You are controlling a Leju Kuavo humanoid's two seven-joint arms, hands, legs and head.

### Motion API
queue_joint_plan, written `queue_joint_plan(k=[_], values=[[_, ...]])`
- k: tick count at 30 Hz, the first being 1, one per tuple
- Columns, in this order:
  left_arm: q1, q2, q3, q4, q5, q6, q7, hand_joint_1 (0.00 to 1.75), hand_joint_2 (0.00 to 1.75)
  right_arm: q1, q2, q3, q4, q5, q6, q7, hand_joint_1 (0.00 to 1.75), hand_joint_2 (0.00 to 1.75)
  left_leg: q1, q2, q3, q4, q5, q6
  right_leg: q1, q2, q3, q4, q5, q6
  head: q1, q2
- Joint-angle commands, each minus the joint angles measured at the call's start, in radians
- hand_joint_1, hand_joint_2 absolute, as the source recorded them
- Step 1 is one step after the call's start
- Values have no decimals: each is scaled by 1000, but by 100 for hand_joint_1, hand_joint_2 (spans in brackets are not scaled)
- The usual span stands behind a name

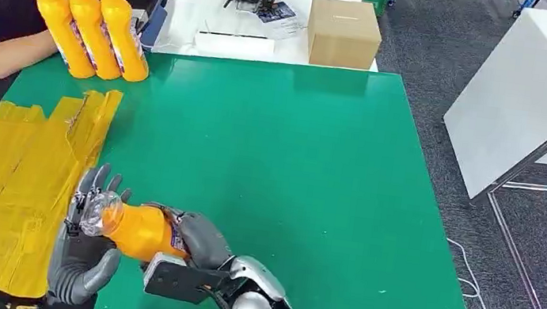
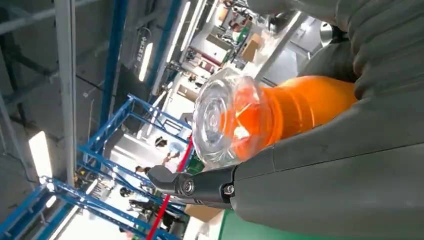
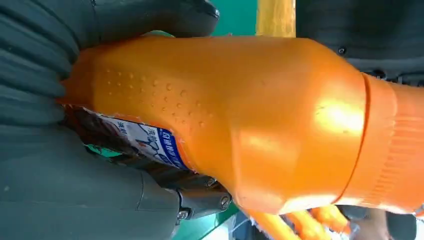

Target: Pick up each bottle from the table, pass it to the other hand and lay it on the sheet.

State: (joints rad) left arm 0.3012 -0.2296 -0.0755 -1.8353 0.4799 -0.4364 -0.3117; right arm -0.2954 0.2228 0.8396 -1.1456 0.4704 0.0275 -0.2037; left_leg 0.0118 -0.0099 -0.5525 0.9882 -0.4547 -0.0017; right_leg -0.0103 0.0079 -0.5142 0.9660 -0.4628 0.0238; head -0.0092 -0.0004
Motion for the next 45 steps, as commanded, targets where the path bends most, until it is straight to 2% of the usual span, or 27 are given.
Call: queue_joint_plan(k=[1, 16, 25, 26, 45], values=[[-5, 12, -10, 93, -14, -20, 20, 0, 175, -70, -4, 121, 37, -7, 23, -11, 175, 175, 0, 3, 4, -1, -1, 1, 1, 1, 3, -2, 0, -1, 0, 0], [-1, 8, -6, 95, -31, -18, 13, 0, 175, -73, -11, 130, 8, -15, 27, -13, 175, 175, 0, 2, 3, 0, -1, 1, 1, 0, 4, -1, -1, -1, 0, 0], [-3, -2, -4, 74, -129, 25, -27, 3, 175, -70, -7, 140, 11, -16, 28, -15, 175, 175, 0, 1, 1, 0, -1, 0, 0, 0, 1, -1, 0, -1, 0, 0], [-3, -3, -4, 72, -129, 25, -29, 175, 175, -70, -7, 140, 12, -16, 28, -15, 175, 175, 0, 1, 2, 0, -1, 0, 1, 0, 2, -1, 0, -1, 0, 0], [2, -9, 1, 57, -127, 17, -41, 175, 175, -65, -5, 140, 31, -14, 26, -22, 175, 175, 0, 0, 1, 0, 0, 0, 0, -1, 1, -1, 0, 0, 0, 0]])
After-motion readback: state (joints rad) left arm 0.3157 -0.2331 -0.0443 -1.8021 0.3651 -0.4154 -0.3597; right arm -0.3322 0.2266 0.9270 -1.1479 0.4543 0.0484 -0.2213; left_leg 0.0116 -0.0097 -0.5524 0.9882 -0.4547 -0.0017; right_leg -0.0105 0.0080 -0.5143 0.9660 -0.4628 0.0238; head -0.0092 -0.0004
